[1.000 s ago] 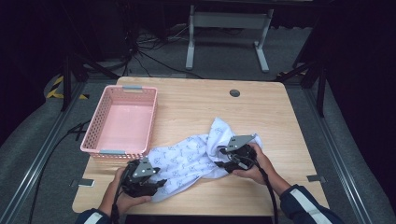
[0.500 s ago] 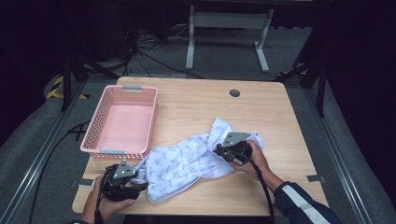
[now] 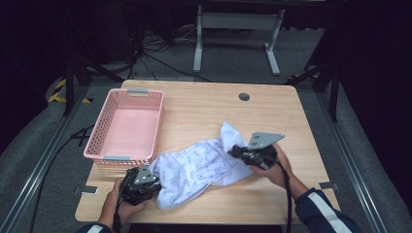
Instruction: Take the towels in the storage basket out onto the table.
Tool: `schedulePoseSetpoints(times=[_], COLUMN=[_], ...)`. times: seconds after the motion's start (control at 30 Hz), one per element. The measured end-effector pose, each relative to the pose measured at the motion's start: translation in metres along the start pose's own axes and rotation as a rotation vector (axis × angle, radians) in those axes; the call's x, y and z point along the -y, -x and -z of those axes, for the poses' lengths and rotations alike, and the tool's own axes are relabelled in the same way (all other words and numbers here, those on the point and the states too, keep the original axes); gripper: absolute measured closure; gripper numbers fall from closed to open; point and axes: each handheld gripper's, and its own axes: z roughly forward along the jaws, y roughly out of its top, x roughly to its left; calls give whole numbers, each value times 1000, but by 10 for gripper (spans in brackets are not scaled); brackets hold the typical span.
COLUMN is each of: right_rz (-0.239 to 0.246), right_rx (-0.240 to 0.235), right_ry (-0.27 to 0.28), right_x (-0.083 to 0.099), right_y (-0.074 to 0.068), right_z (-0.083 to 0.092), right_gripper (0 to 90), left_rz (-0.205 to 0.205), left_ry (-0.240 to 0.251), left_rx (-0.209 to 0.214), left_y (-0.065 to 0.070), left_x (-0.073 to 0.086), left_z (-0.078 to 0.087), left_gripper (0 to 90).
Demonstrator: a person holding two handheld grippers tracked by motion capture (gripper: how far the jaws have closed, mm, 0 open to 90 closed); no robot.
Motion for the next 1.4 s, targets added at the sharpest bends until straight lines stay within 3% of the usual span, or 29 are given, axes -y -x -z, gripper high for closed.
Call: schedulePoseSetpoints(times=[0.1,0.2,0.27,0.37,0.4,0.53,0.6,0.63,0.7,0.77,0.8,0.83,0.87,0.93,1.03,1.1,1.17,1.27,1.3,1.37,1.4], right_rz=[65,139,142,109,82,-15,-34,-47,-85,-134,-134,-199,-213,-217,-246,-272,-298,-321,-316,-322,-349], right_rx=[-75,-70,-31,58,96,253,348,418,488,561,561,603,634,699,732,774,771,779,785,792,765], right_ry=[-88,-196,-245,-262,-253,-173,-163,-166,-177,-204,-204,-210,-226,-252,-273,-287,-292,-299,-313,-305,-279], right_x=[1,9,15,20,21,19,19,20,27,34,34,43,46,49,52,55,56,57,57,55,53], right_y=[-25,-37,-34,-15,-7,35,56,71,99,126,126,152,161,174,188,201,209,213,212,209,207], right_z=[-33,-60,-66,-59,-53,-14,3,14,28,39,39,51,56,62,67,72,73,68,66,65,65], right_gripper=[859,860,863,866,866,867,868,868,868,867,867,867,867,866,864,846,839,675,656,531,498], left_rz=[-32,-73,-92,-96,-118,-157,-172,-191,-197,-193,-185,-179,-179,-164,-163,-145,-164,-184,-194,-203,-201], left_ry=[-5,-4,16,51,69,122,143,145,131,121,116,83,83,34,-3,-11,-37,-23,-22,-9,9], left_rx=[33,61,69,91,96,117,104,87,47,44,31,16,16,29,41,81,106,198,218,199,202], left_y=[7,12,13,14,17,29,34,35,34,32,28,21,21,15,12,11,13,17,19,23,23], left_x=[-11,-22,-29,-39,-44,-57,-61,-62,-62,-61,-59,-53,-53,-43,-33,-25,-22,-21,-21,-23,-24], left_z=[-9,-17,-17,-12,-8,11,21,26,29,29,30,30,30,29,28,26,25,24,24,24,26], left_gripper=[777,779,779,780,780,779,779,779,779,779,779,779,779,779,779,779,779,778,776,745,714])
